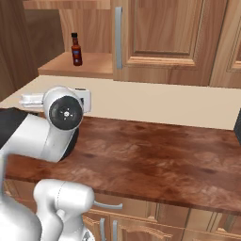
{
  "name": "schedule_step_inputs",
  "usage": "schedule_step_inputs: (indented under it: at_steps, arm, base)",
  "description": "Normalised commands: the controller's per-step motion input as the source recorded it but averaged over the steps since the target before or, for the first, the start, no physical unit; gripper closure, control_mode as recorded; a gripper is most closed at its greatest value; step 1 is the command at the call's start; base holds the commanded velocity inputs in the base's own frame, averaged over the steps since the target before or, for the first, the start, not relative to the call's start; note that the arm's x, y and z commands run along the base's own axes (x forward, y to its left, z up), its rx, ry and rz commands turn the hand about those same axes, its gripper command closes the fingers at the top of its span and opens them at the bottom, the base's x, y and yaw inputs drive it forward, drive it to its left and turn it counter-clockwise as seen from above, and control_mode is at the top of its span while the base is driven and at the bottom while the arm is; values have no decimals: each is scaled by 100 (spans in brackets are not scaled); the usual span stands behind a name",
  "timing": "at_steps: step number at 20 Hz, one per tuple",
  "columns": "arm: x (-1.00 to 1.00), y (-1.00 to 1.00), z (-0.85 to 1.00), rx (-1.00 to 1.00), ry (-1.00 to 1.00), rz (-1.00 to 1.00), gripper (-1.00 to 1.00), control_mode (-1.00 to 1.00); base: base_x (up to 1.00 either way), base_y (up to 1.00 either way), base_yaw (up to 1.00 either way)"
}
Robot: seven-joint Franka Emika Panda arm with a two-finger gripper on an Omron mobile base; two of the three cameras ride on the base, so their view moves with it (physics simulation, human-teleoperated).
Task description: Move the condiment bottle and oil and vinegar bottle from the cabinet to the dining counter.
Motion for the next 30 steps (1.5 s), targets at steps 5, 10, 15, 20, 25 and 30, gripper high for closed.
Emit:
schedule_step_inputs:
  at_steps: [5, 10, 15, 20, 25, 30]
  arm:
    - [65, -46, 9, 0, -6, -18, -100, -100]
    - [32, -38, 23, 0, -16, -8, -100, -100]
    - [4, -30, 43, 0, -27, -2, -100, -100]
    - [9, -8, 46, 0, -27, 0, -100, -100]
    - [33, 0, 39, 0, -19, -2, -100, -100]
    - [52, -6, 16, 0, -3, -10, -100, -100]
  base:
    - [0, 0, 0]
    - [0, 0, 0]
    - [0, 0, 0]
    - [0, 0, 0]
    - [0, 0, 0]
    - [0, 0, 0]
